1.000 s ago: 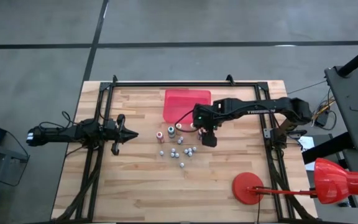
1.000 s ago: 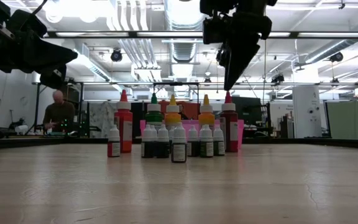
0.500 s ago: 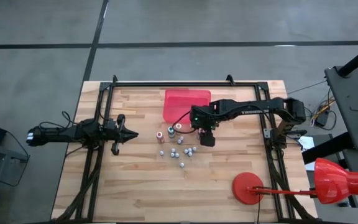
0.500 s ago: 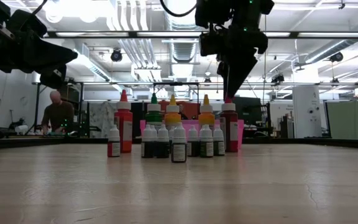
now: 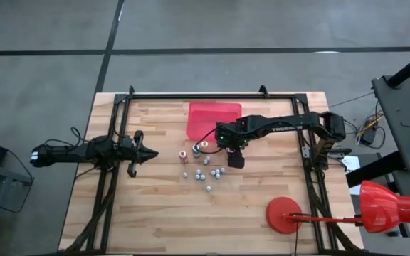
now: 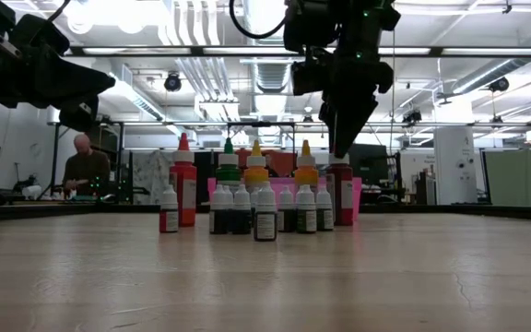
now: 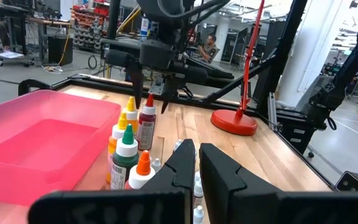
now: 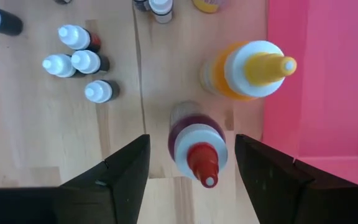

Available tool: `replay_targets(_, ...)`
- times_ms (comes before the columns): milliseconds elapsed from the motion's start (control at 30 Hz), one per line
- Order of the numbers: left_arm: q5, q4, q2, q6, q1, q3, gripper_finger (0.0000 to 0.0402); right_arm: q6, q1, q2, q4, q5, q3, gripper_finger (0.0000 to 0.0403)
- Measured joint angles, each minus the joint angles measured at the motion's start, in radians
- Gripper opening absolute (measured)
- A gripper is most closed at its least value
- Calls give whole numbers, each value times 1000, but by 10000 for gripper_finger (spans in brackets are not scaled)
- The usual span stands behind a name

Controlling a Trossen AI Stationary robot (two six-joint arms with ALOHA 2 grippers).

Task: Pick & Place food coloring
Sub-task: Put the large red food coloring bottle into the pink bin

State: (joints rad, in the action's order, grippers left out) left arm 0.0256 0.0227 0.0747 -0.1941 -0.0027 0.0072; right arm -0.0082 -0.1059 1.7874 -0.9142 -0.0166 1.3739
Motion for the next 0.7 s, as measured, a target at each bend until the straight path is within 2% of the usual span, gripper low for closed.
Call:
replay_targets(500, 0, 0, 0, 0, 0, 0, 0, 0, -9, 0, 1, -4, -19, 224)
replay_targets(700, 0, 0, 0, 0, 0, 0, 0, 5, -9, 0, 7, -6, -24, 188)
